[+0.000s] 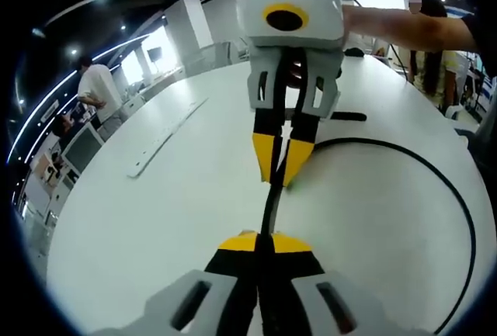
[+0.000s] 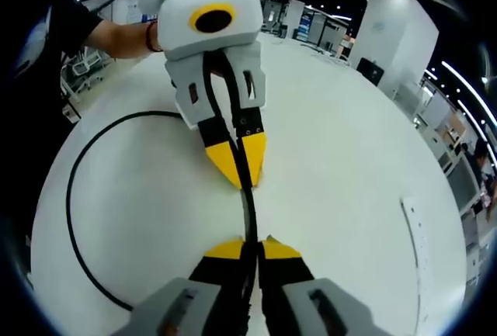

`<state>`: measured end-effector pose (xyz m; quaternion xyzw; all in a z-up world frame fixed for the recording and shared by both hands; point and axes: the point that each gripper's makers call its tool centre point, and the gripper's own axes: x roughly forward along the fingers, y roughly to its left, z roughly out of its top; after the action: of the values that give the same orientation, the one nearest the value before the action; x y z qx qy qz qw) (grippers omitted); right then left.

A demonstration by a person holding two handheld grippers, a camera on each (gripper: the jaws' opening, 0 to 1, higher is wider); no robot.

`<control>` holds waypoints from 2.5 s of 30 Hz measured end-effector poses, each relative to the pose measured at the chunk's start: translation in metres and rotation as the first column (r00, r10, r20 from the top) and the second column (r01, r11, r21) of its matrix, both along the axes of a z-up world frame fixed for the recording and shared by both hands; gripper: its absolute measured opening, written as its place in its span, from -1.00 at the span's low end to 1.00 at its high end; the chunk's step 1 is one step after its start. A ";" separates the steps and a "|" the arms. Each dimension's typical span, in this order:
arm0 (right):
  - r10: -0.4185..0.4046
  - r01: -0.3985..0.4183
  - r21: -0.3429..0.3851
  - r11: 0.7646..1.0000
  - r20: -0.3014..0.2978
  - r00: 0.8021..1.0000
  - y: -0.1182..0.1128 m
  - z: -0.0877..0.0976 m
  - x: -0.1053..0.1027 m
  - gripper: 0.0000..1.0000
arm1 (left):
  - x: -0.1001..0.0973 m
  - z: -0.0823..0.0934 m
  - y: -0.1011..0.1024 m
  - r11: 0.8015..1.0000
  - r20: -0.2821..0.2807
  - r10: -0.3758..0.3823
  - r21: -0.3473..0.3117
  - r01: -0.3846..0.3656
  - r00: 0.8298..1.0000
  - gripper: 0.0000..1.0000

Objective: Find the charging cable on the desk, coil it up and secure with Velcro.

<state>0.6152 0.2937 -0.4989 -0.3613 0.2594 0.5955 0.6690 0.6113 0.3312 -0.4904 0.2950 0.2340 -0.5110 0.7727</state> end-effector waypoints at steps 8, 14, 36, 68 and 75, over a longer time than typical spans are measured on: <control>0.003 -0.003 0.006 1.000 -0.006 1.000 0.004 -0.002 0.000 -0.82 | -0.001 0.000 0.000 1.000 0.005 0.003 0.002 -0.003 1.000 -0.93; 0.004 -0.004 -0.001 1.000 -0.010 1.000 0.004 -0.002 0.001 -0.82 | -0.001 0.002 0.000 1.000 0.008 0.003 0.001 -0.003 1.000 -0.93; 0.023 -0.022 -0.056 0.998 0.006 1.000 0.004 -0.004 0.002 -0.90 | 0.005 0.000 -0.002 0.998 0.074 -0.053 0.049 0.050 0.996 -0.75; 0.026 -0.024 -0.067 0.997 0.015 1.000 0.003 -0.004 -0.002 -0.91 | -0.004 -0.005 -0.007 0.998 -0.034 -0.042 0.042 0.044 0.999 -0.94; 0.024 -0.023 -0.066 0.998 0.018 1.000 0.002 -0.002 -0.002 -0.91 | -0.006 -0.003 -0.009 0.998 -0.029 -0.048 0.050 0.050 0.998 -0.94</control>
<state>0.6136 0.2952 -0.5010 -0.3918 0.2682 0.5910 0.6522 0.6056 0.3218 -0.4929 0.3130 0.2502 -0.5277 0.7489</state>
